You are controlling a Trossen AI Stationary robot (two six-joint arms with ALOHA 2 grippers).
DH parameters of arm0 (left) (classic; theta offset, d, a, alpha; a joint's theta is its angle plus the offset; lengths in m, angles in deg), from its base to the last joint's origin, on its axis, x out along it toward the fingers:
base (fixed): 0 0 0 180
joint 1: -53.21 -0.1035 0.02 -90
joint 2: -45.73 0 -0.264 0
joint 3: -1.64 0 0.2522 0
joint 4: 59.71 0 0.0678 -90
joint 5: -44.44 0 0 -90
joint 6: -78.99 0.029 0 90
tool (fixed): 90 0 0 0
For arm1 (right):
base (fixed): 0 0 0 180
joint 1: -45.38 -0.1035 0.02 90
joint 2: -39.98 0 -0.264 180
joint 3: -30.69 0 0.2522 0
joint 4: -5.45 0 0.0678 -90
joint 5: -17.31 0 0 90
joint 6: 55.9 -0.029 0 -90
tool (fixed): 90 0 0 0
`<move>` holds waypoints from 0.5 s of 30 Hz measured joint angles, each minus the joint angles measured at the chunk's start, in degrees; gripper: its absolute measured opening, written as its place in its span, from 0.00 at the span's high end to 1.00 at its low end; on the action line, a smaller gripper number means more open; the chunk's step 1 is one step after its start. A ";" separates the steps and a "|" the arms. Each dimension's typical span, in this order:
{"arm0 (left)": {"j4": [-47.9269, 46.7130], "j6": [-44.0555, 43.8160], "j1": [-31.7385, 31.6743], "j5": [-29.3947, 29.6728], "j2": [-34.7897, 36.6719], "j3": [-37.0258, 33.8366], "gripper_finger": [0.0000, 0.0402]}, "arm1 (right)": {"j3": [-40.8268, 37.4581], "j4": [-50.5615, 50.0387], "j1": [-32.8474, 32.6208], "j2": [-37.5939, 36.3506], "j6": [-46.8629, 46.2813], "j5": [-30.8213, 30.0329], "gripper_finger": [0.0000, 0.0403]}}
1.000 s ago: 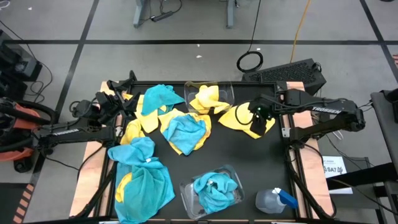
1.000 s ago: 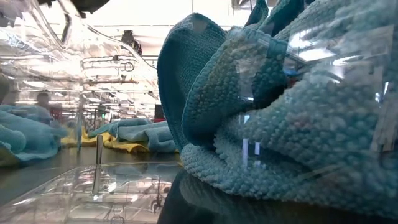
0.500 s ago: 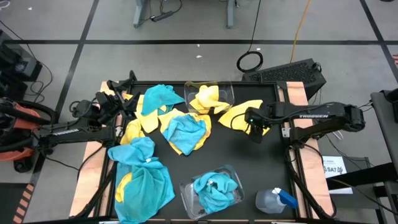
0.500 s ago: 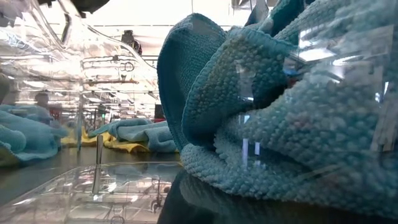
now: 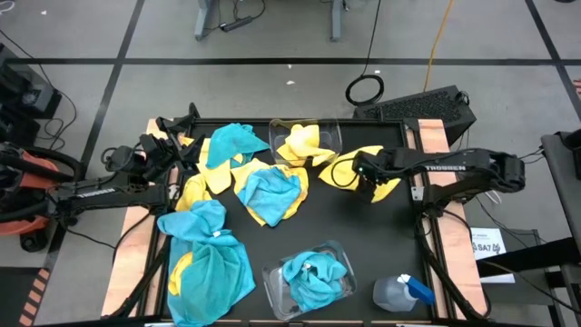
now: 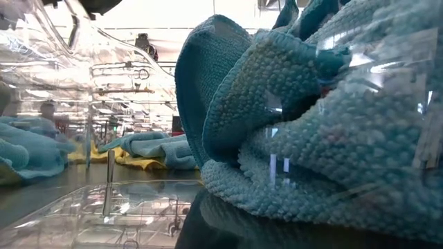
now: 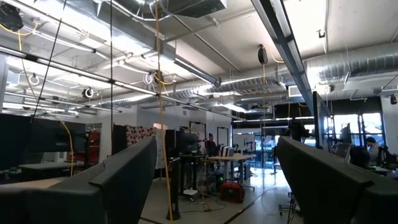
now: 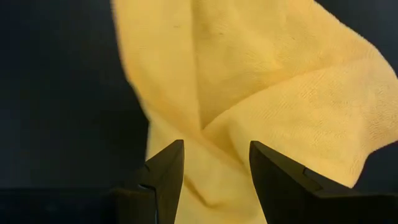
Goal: Sort microfiber towel by color & place in baskets
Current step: Put the yellow towel into the top transparent bin
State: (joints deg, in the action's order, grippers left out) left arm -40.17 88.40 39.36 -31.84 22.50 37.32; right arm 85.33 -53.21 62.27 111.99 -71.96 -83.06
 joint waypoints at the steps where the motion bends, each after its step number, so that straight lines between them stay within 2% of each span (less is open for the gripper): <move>1: 0.02 -0.02 -0.01 0.00 0.02 0.00 0.16 | -0.13 0.46 0.57 0.76 -0.02 -0.05 0.57; 11: 0.00 0.00 -0.02 0.00 0.02 0.01 0.16 | -4.09 8.93 5.96 9.51 0.42 0.54 0.57; 15: 0.02 -0.02 -0.02 0.00 0.01 0.01 0.16 | -5.44 12.28 7.65 11.80 2.38 4.14 0.57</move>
State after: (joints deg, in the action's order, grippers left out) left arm -40.15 88.38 39.35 -31.84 22.51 37.33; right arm 79.89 -40.94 69.93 123.79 -69.58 -78.93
